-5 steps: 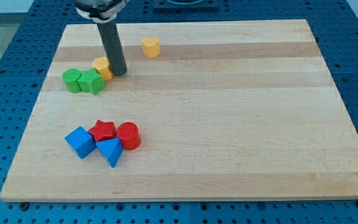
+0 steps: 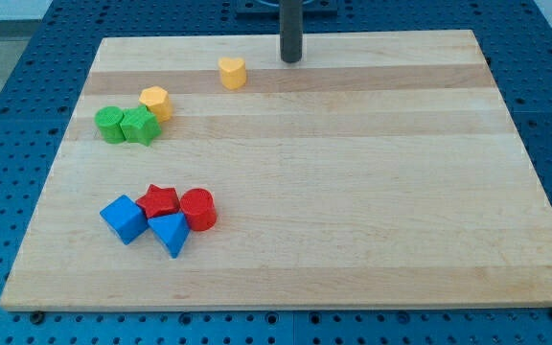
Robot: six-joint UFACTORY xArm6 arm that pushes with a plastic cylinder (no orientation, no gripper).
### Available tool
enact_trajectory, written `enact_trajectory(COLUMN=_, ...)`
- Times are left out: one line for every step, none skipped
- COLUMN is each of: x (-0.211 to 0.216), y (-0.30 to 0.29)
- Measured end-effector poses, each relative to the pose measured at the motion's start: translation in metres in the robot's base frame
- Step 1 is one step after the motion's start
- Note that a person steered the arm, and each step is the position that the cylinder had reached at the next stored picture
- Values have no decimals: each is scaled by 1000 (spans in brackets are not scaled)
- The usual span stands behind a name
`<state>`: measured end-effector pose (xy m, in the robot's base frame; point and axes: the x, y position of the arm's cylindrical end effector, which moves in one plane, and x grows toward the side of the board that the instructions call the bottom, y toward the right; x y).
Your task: Move yellow heart closer to yellow hexagon
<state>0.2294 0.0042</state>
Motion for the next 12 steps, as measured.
enact_trajectory(x=-3, y=0)
enact_trajectory(x=-3, y=-8)
enact_trajectory(x=3, y=-22)
enact_trajectory(x=13, y=-37)
enact_trajectory(x=24, y=-49)
enact_trajectory(x=34, y=-59)
enact_trajectory(x=43, y=-68)
enact_trajectory(x=52, y=-77)
enact_trajectory(x=60, y=-86)
enact_trajectory(x=68, y=-94)
enact_trajectory(x=75, y=-101)
enact_trajectory(x=79, y=-109)
